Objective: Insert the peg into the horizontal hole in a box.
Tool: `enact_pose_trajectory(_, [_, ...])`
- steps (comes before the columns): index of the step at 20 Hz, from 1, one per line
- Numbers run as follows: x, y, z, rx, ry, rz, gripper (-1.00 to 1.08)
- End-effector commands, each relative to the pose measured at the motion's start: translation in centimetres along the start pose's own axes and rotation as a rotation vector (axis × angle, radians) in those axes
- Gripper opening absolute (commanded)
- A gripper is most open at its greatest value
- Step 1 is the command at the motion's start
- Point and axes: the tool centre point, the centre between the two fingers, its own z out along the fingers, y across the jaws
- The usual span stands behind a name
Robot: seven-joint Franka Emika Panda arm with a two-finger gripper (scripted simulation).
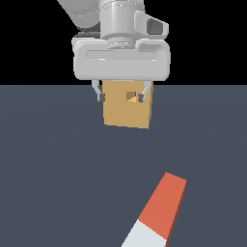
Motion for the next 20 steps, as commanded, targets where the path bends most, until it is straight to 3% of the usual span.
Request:
enact_pose_trajectory(1, [0.0, 0.0, 0.0, 0.000, 0.000, 0.000, 1.00])
enact_pose_trajectory(6, [-1.0, 0.4, 0.5, 0.000, 0.001, 0.029, 1.00])
enact_pose_trajectory(10, [-3.4, 1.1, 1.5, -0.001, 0.002, 0.095, 1.00])
enact_pose_trajectory(14, [-7.3, 1.9, 3.2, -0.003, 0.006, 0.203, 1.00])
enact_pose_trajectory(20, [-15.5, 2.3, 6.8, -0.006, 0.015, 0.427, 1.00])
